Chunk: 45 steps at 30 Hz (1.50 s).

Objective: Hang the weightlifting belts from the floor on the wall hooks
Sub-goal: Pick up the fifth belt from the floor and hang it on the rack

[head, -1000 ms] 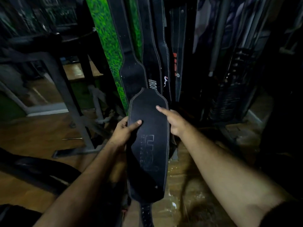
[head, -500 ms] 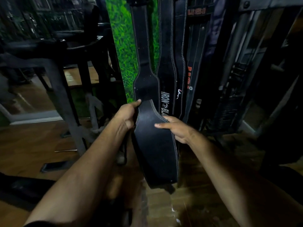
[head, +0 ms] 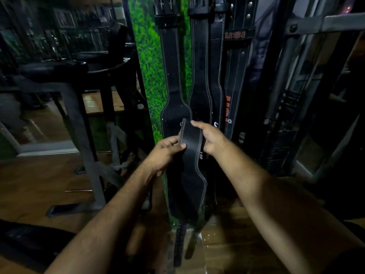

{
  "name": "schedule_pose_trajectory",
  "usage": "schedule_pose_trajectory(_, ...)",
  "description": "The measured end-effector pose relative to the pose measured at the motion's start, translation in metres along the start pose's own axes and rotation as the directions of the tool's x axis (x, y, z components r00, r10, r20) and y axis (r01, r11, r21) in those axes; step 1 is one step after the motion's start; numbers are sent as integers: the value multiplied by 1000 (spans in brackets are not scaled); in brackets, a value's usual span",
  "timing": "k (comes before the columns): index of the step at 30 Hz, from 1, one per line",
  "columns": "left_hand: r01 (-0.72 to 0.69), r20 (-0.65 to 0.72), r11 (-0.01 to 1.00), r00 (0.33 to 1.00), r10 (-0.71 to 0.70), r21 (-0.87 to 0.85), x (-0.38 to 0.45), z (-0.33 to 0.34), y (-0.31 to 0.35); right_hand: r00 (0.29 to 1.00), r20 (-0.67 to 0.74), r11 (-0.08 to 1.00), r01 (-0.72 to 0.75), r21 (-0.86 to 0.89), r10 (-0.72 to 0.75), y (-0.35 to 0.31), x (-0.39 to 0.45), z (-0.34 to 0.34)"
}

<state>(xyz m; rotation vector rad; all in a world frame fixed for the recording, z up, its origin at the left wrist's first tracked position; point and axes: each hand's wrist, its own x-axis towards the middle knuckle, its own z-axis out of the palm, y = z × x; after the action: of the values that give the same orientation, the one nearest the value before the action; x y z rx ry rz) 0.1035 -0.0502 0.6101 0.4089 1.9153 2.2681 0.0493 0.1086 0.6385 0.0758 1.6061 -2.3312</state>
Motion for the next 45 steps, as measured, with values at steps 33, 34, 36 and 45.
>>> schedule_pose_trajectory(33, -294, -115, 918, 936, 333, 265, 29, 40, 116, 780, 168, 751, 625, -213, -602, -117, -36, 54)
schedule_pose_trajectory(34, -297, -111, 914, 935, 338, 277, 30, 40, 118, 770, 158, 746, 638, -191, -618, -118, -34, 53)
schedule_pose_trajectory(36, -306, -122, 912, 929, 348, 272, 32, 42, 124, 746, 156, 730, 665, -155, -647, -122, -33, 55)
schedule_pose_trajectory(45, -483, -216, 849, 824, 524, 214, 61, 55, 188, 682, 128, 685, 728, -26, -720, -169, -38, 85)
